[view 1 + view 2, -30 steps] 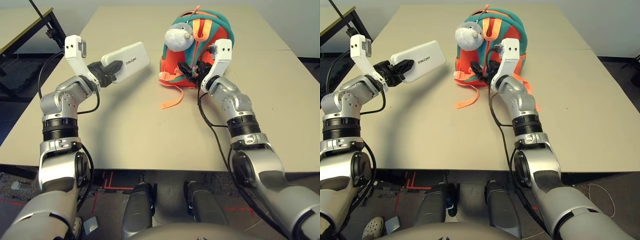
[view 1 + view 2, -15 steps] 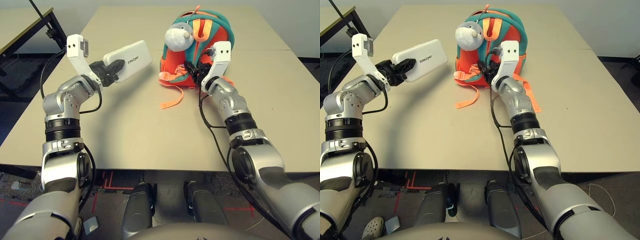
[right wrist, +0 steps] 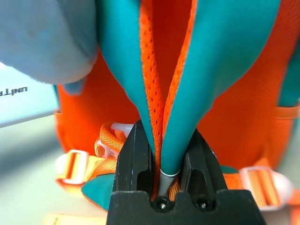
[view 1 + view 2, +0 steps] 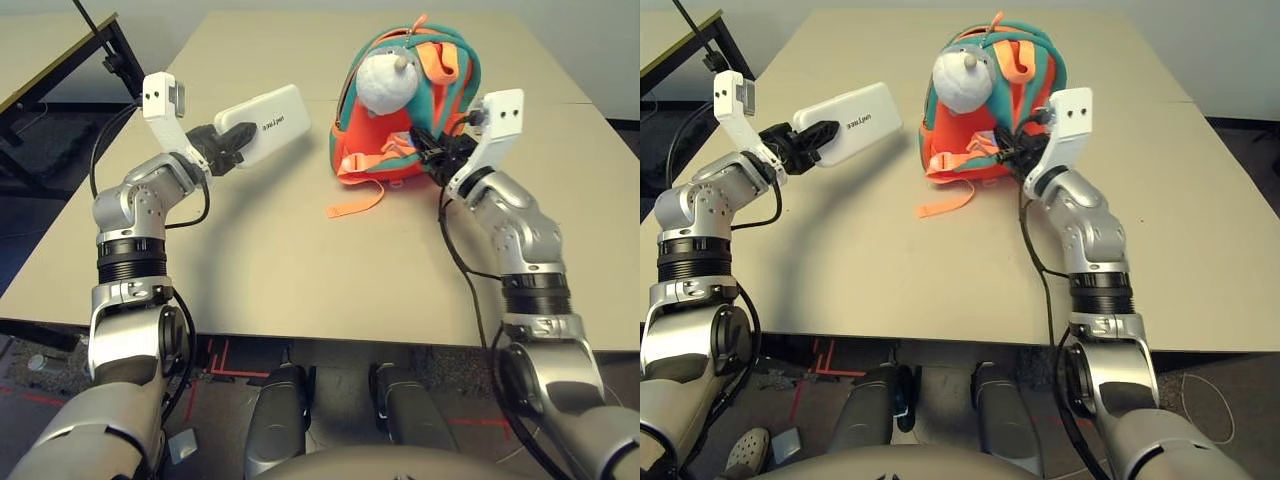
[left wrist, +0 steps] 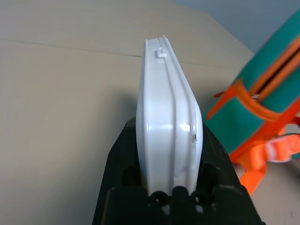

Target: Put the pencil case into the backpack and zip it.

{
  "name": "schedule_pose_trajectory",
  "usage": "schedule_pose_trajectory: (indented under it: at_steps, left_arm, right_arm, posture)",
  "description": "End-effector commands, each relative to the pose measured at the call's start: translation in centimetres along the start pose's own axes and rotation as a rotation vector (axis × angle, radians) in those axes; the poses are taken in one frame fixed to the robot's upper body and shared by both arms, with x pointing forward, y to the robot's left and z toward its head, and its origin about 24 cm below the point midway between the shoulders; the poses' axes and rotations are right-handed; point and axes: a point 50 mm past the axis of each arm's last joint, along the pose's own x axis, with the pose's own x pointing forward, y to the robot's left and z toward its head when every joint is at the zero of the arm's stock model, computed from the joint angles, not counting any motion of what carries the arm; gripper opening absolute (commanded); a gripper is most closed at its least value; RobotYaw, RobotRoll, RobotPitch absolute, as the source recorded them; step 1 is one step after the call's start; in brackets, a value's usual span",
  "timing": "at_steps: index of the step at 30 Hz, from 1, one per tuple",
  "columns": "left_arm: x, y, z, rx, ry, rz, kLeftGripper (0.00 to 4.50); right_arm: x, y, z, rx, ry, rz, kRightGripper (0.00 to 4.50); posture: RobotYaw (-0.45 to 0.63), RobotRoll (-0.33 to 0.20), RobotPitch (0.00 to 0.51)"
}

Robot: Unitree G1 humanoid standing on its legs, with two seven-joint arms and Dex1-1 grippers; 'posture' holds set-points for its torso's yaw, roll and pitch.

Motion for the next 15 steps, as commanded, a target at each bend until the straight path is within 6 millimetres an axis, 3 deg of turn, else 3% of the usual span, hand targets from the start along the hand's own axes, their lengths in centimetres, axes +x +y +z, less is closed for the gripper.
schedule_pose_trajectory:
  at_steps: [1,10,15]
  left_arm:
    - [0.2,-0.5,0.3,0.010,-0.008,-0.030,1.21]
    - [0.8,-0.7,-0.2,0.006,0.010,-0.052,1.21]
    - [1.1,-0.8,-0.5,0.002,0.019,-0.067,1.21]
  right_arm:
    - [-2.4,-1.4,1.8,-0.020,-0.062,-0.079,0.53]
    - [-7.0,-2.7,2.5,-0.053,-0.062,-0.182,0.53]
    - [-9.7,-2.9,1.4,-0.028,-0.009,-0.217,0.53]
  posture:
    - [-0.17,0.000,0.133]
    - [-0.20,0.000,0.131]
    - [-0.21,0.000,0.133]
